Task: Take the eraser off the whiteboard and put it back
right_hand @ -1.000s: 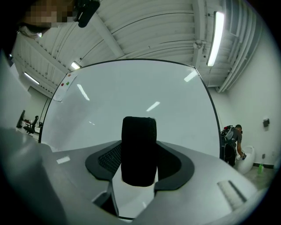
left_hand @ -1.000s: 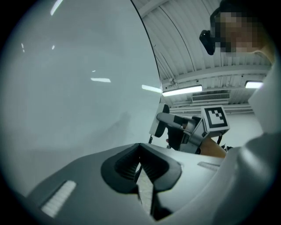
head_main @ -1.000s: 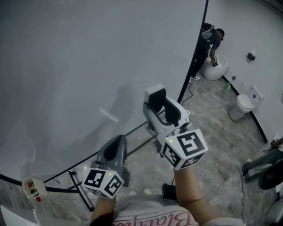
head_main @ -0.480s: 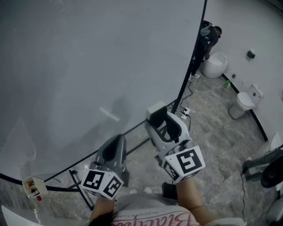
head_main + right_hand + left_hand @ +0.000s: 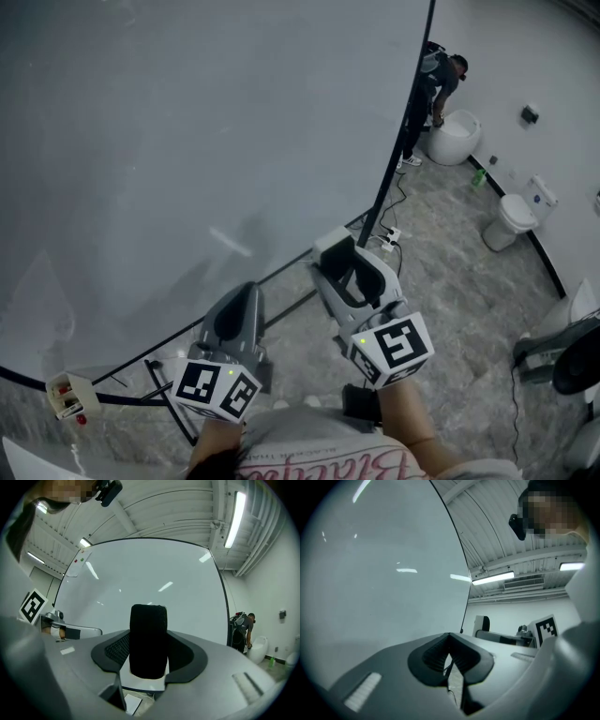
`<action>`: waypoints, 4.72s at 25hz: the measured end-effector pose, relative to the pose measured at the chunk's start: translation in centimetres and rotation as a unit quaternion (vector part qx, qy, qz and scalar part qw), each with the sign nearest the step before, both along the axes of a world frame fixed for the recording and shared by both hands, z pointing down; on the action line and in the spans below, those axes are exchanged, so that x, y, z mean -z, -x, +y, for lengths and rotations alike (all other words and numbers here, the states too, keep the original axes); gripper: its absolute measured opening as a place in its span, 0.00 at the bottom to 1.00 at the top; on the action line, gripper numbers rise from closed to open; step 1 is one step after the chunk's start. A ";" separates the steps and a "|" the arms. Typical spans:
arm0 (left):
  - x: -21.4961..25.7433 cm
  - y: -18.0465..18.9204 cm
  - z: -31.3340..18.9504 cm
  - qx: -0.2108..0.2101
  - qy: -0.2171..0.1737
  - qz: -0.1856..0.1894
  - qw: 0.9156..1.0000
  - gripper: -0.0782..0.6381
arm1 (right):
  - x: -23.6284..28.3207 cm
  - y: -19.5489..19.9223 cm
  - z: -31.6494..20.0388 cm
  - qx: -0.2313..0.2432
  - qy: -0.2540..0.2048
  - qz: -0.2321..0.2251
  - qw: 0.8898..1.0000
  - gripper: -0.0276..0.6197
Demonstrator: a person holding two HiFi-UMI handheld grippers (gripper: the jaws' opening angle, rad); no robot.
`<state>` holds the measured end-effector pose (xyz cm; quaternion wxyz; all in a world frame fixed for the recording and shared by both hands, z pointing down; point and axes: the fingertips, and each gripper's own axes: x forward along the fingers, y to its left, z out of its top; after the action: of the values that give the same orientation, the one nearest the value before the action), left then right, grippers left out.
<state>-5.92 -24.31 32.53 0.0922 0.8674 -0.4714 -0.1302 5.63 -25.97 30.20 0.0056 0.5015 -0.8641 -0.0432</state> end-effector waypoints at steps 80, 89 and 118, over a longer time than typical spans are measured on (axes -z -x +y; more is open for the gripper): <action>1.4 1.4 -0.6 0.017 -0.018 -0.005 1.000 0.11 | 11.1 7.4 -13.4 0.036 -0.069 0.073 0.994 0.43; 1.4 1.1 -0.3 0.012 -0.018 0.000 1.000 0.11 | 11.1 6.5 -12.1 0.034 -0.071 0.068 0.995 0.44; 0.7 -1.0 1.3 -0.006 -0.012 0.009 1.000 0.11 | -0.6 1.6 2.6 0.019 0.003 -0.015 1.000 0.04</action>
<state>-4.96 -22.97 31.88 0.0871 0.8700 -0.4636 -0.1433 3.99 -23.41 30.80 -0.0068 0.4857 -0.8735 -0.0334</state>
